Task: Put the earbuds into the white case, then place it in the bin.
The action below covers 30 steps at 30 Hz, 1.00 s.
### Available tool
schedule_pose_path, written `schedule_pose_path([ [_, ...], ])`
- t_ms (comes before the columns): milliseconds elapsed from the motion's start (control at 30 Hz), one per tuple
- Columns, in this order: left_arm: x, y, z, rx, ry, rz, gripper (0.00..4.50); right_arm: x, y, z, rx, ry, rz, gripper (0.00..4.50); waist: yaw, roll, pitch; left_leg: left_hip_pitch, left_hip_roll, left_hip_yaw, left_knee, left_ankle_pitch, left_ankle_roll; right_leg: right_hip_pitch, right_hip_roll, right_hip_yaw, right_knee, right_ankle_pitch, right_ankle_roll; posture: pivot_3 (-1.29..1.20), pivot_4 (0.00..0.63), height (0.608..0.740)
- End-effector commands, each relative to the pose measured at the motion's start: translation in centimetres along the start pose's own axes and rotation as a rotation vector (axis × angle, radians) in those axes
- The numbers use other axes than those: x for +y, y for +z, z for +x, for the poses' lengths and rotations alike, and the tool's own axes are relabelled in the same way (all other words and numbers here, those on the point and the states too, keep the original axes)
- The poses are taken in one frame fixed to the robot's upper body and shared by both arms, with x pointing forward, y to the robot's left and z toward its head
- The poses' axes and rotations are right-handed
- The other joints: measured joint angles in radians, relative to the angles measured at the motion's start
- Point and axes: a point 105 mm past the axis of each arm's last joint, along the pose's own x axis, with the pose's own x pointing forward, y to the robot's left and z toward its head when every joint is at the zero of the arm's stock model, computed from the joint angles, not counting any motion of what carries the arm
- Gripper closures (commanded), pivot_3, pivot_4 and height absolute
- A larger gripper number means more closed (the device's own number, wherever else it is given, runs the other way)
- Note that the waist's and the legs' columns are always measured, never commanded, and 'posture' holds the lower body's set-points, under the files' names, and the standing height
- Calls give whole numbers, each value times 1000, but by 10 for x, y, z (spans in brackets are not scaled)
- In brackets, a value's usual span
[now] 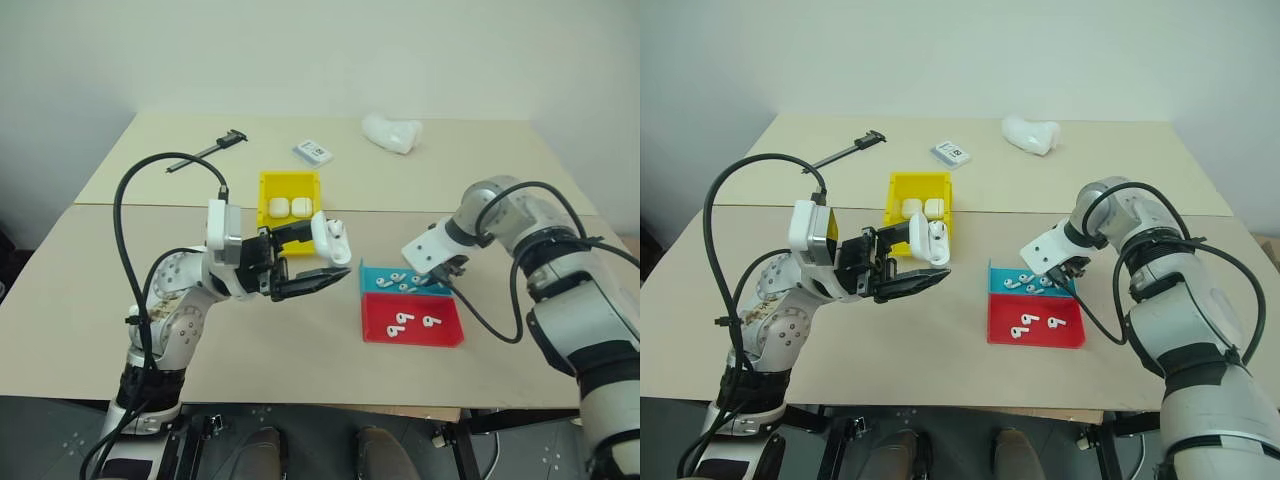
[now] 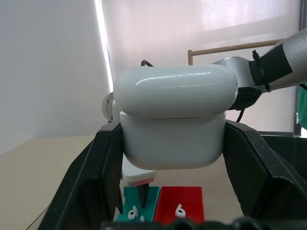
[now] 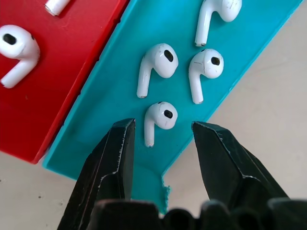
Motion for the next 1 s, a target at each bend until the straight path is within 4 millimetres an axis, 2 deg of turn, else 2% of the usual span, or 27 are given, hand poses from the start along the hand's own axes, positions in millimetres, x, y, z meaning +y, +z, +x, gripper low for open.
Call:
schedule_pose_path([
  [33,-3,12,1,-17,-6,63,1708,-8,0,-7,13,-38,-9,2191,1,0,0,0,0,0,0,0,0,0,0,0,0,0,0,0,150,740],
  [433,-4,12,1,-5,3,67,1708,-2,0,1,14,-1,-23,2191,1,0,0,1,0,0,0,0,0,1,0,0,0,0,0,0,150,740],
  [533,-4,12,1,-5,3,67,1708,1,-1,3,16,13,-20,2781,1,0,0,1,0,0,0,0,0,1,0,0,0,0,0,0,150,740],
  [600,-4,12,1,-5,3,67,1708,2,-2,3,15,19,-21,3477,0,0,0,2,0,0,0,0,0,2,0,0,0,0,0,0,150,740],
  [667,-5,12,1,-6,3,66,1708,3,-2,4,13,20,-21,3883,0,0,0,3,0,0,0,0,0,2,0,0,0,0,0,0,150,740],
  [867,-6,12,1,-4,-2,56,1708,4,-1,7,-17,0,9,3882,0,0,0,3,0,0,0,0,0,3,0,0,0,0,0,0,150,740],
  [1000,-6,12,3,-7,-21,44,1708,-1,-3,-9,-63,-89,62,3882,1,0,0,2,0,0,0,0,0,3,0,0,0,0,0,0,150,740],
])
